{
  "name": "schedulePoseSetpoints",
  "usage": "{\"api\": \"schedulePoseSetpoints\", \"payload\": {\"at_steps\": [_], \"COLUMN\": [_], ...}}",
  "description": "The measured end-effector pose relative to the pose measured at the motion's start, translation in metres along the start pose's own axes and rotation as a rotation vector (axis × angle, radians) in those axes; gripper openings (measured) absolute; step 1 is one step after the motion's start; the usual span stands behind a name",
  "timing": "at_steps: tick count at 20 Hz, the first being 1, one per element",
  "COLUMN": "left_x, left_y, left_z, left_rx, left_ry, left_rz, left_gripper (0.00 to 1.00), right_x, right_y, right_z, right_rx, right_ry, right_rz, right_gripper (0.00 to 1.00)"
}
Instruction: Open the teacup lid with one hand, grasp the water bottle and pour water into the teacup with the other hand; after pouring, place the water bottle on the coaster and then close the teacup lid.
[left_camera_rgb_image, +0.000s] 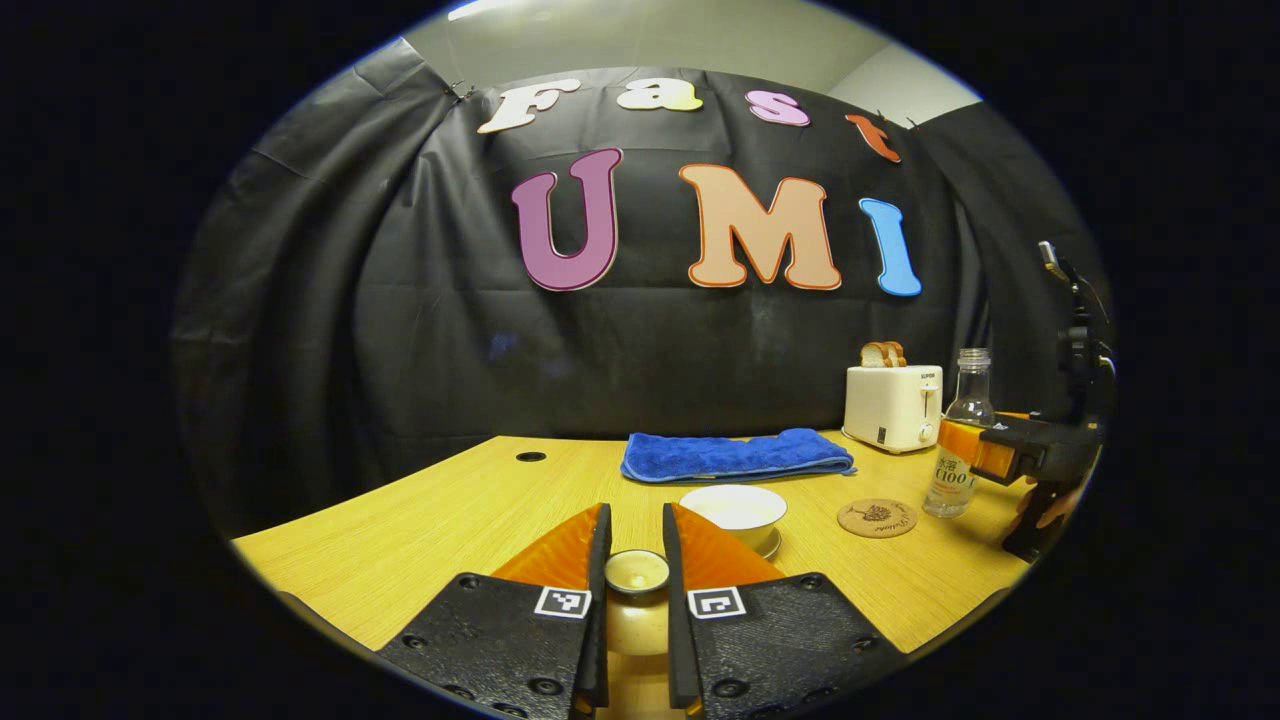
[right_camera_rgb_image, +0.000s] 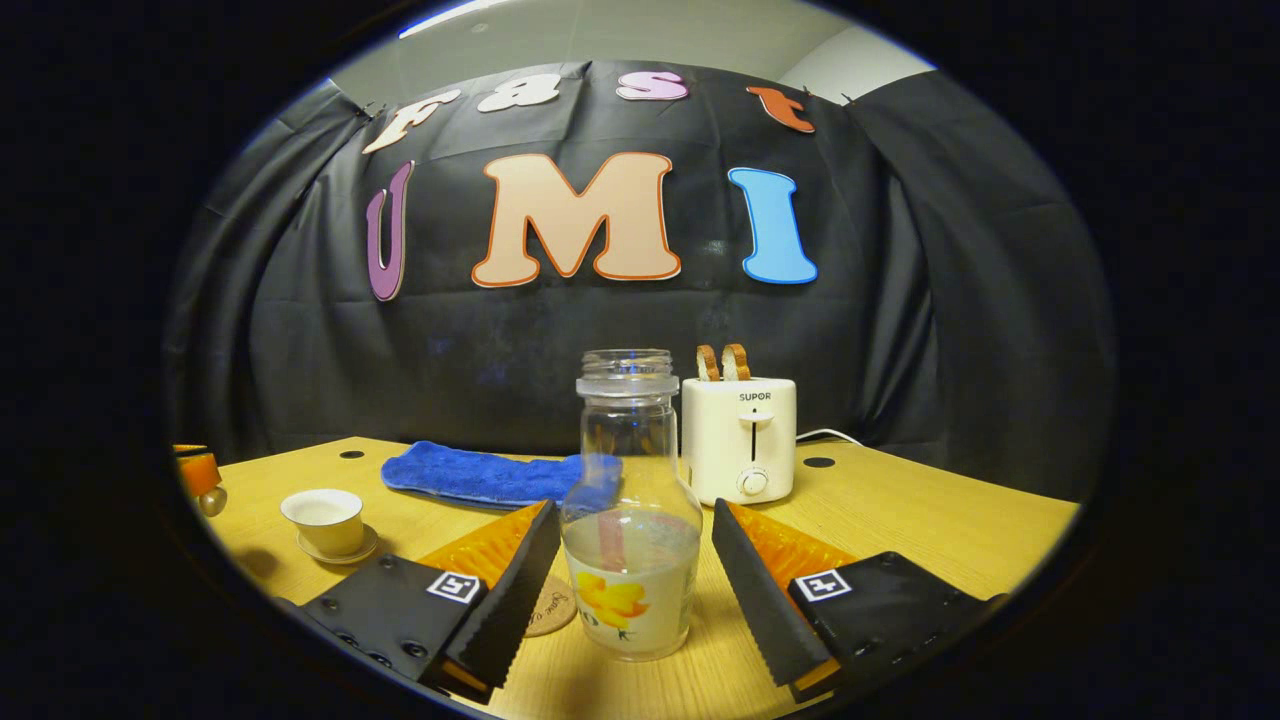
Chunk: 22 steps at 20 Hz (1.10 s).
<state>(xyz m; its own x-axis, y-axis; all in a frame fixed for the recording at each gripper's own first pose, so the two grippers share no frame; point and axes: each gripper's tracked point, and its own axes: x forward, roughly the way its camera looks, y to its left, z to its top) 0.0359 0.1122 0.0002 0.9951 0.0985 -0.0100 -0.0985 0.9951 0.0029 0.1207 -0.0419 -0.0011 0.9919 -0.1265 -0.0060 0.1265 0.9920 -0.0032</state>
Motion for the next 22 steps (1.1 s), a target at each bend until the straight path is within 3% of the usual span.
{"api": "schedulePoseSetpoints", "payload": {"at_steps": [3,13,17,22], "left_x": [0.0,-0.004,-0.008,-0.011], "left_y": [0.0,0.007,0.027,0.041], "left_z": [0.0,-0.001,-0.002,-0.002], "left_rx": [0.0,-0.001,-0.001,-0.003], "left_ry": [-0.001,0.003,0.002,0.0], "left_rz": [0.001,-0.055,-0.044,-0.033], "left_gripper": [0.2,0.2,0.2,0.2], "right_x": [0.004,-0.004,-0.009,-0.012], "right_y": [-0.002,0.007,0.033,0.104], "right_z": [0.0,0.002,0.007,0.02], "right_rx": [-0.001,-0.049,-0.2,-0.61], "right_ry": [0.005,0.001,0.003,-0.086], "right_rz": [-0.011,0.021,0.063,0.146], "right_gripper": [0.81,0.71,0.71,0.71]}}
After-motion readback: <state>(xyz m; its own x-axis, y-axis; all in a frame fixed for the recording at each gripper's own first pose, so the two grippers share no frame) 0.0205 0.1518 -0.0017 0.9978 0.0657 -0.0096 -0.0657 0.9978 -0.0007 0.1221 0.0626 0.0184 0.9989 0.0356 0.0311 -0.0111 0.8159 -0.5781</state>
